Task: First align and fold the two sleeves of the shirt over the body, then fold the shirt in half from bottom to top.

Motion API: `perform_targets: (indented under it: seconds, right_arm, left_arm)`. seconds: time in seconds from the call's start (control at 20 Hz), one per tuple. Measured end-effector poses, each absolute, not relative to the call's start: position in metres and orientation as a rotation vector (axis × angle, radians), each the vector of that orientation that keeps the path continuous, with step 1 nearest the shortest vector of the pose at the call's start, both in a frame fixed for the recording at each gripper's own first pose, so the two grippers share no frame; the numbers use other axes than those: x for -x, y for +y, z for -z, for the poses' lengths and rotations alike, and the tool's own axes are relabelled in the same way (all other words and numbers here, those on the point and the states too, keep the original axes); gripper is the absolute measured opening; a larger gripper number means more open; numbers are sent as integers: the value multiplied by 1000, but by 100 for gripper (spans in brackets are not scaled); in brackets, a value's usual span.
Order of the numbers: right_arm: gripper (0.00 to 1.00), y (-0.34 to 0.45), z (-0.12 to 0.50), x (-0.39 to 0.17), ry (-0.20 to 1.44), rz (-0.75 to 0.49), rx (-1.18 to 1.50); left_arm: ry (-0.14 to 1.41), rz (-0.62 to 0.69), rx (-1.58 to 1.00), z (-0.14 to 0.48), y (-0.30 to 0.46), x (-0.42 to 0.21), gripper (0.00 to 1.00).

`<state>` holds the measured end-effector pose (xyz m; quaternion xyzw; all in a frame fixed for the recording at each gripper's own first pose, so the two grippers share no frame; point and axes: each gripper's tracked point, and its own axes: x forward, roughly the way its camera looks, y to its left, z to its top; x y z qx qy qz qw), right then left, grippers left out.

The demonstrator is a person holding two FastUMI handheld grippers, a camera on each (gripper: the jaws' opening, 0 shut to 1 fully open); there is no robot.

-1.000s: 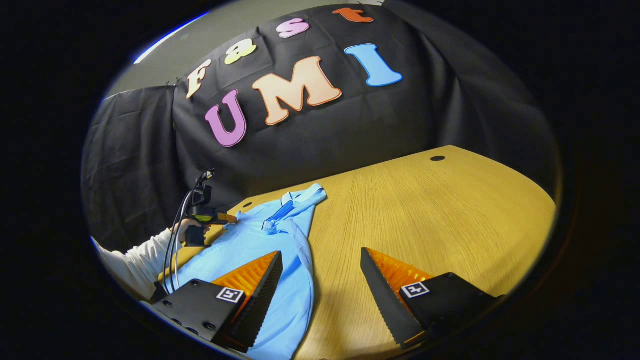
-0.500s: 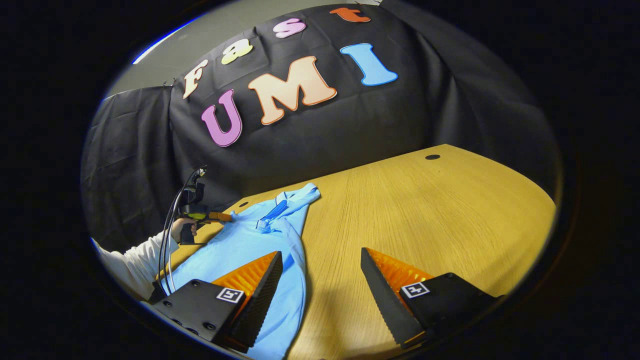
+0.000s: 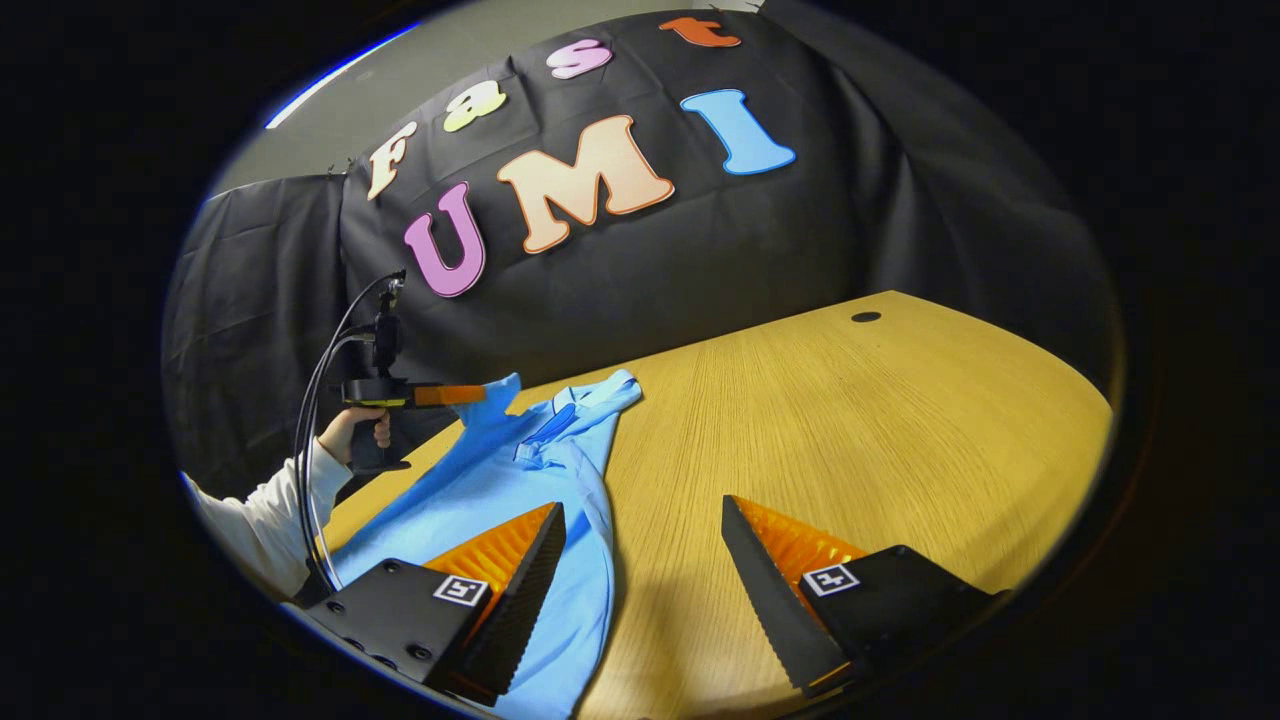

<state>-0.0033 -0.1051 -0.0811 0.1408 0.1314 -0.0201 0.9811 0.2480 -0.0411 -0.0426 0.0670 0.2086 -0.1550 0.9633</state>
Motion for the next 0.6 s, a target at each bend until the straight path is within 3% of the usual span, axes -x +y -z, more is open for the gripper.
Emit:
perform_targets:
  seconds: [0.2, 0.4, 0.45, 0.5, 0.55, 0.6]
  right_arm:
    - [94, -99, 81, 6, 268, 27, -280]
    - [98, -100, 81, 8, 268, 34, -266]
    - [98, -99, 80, 8, 267, 33, -266]
    - [98, -96, 79, 8, 266, 28, -267]
    - [94, -94, 80, 8, 268, 21, -266]
    - [98, -91, 81, 9, 272, 16, -262]
  left_arm:
    - [467, 416, -205, 70, -94, -235, 0]
    - [525, 425, -262, 97, -105, -220, 11]
    - [532, 397, -290, 99, -100, -218, 25]
    - [528, 374, -319, 99, -96, -216, 25]
    - [513, 353, -337, 93, -92, -213, 41]
    - [493, 338, -336, 89, -91, -209, 57]
